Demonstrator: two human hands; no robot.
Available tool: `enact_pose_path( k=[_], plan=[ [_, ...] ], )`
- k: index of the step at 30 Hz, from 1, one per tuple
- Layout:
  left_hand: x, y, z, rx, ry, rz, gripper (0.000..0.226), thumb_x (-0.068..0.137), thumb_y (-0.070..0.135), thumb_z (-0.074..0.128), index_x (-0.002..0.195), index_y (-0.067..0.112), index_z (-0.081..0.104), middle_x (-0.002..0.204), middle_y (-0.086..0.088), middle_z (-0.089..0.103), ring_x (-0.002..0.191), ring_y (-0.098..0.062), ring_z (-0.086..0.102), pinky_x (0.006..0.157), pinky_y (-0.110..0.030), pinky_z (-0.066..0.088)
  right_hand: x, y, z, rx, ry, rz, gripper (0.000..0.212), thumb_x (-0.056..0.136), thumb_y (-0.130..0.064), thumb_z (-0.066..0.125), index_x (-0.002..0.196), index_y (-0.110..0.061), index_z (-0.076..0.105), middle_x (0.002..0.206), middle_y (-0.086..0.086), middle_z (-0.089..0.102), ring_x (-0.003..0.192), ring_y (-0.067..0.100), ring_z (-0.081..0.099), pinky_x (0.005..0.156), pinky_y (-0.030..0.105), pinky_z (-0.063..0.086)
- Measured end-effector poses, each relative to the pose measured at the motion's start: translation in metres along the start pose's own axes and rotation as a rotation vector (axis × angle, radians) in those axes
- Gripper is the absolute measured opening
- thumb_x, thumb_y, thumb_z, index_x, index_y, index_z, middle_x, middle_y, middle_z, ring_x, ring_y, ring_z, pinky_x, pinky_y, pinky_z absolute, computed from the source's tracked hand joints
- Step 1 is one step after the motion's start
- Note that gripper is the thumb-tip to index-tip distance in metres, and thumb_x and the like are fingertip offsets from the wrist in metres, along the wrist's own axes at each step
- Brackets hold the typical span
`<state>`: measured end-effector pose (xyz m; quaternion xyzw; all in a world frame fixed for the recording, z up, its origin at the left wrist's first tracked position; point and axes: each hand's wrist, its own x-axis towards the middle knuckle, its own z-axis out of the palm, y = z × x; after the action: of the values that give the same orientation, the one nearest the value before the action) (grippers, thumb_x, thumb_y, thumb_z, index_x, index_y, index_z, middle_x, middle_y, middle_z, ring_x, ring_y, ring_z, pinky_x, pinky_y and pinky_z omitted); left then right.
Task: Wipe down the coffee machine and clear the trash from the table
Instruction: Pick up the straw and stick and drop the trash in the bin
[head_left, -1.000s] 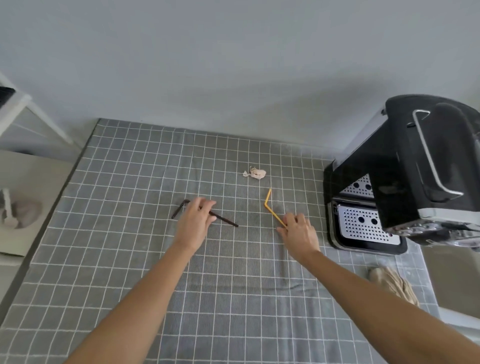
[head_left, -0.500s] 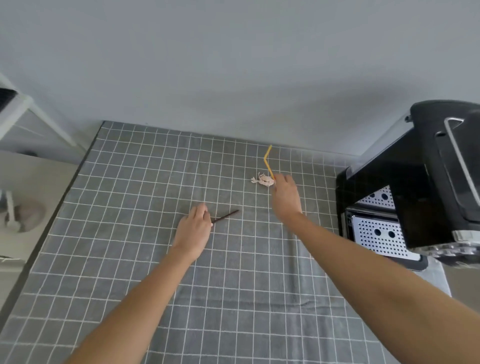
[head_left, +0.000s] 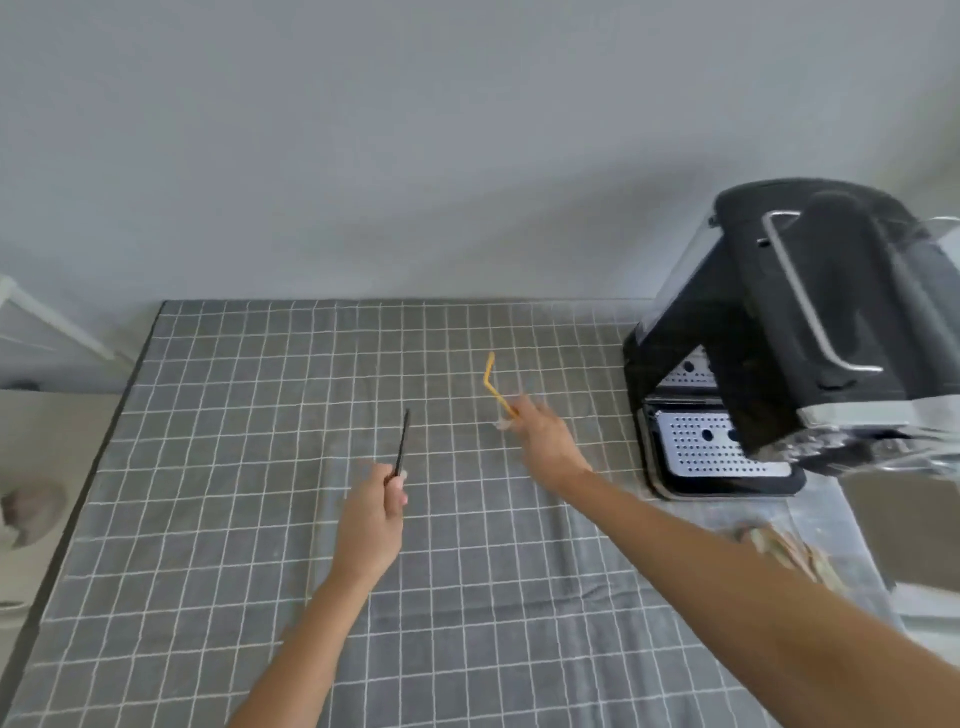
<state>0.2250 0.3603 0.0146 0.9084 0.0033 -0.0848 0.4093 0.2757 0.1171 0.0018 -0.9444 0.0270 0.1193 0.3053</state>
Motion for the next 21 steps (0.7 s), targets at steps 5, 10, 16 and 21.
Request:
enact_pose_path(
  k=[5,10,16,21],
  plan=[
    [-0.039,0.067,0.038,-0.269,-0.197,-0.113,0.022,0.100,0.021,0.038,0.097,0.025,0.060,0.087,0.006,0.062,0.085,-0.001,0.058,0.073,-0.012,0.041,-0.117,0.052,-0.041,0.237,0.033,0.066,0.028,0.100,-0.024,0.045,0.128,-0.018,0.050,0.089,0.001,0.067,0.078,0.026,0.062,0.070,0.033,0.045],
    [-0.090,0.139,0.123,-0.397,-0.492,-0.202,0.022,0.099,0.014,0.043,0.092,0.019,0.063,0.084,-0.001,0.062,0.075,-0.007,0.057,0.064,-0.015,0.041,-0.238,0.136,-0.080,0.446,0.080,0.257,0.014,0.097,-0.025,0.057,0.109,-0.026,0.064,0.082,-0.011,0.065,0.072,-0.001,0.060,0.069,0.014,0.048],
    [-0.134,0.271,0.259,-0.511,-0.777,-0.200,0.020,0.100,0.009,0.040,0.092,0.010,0.059,0.076,-0.001,0.058,0.050,0.002,0.048,0.047,-0.011,0.034,-0.324,0.247,-0.130,1.036,0.458,0.541,0.012,0.096,-0.008,0.059,0.099,-0.016,0.067,0.083,0.012,0.060,0.075,0.020,0.060,0.074,0.036,0.056],
    [-0.141,0.349,0.386,-0.467,-0.808,-0.133,0.022,0.099,0.007,0.039,0.088,0.011,0.057,0.071,0.000,0.052,0.052,-0.005,0.041,0.050,-0.016,0.034,-0.345,0.339,-0.170,1.101,0.624,0.646,0.009,0.095,-0.014,0.061,0.097,-0.021,0.066,0.076,0.005,0.062,0.072,0.019,0.059,0.076,0.041,0.054]
  ],
)
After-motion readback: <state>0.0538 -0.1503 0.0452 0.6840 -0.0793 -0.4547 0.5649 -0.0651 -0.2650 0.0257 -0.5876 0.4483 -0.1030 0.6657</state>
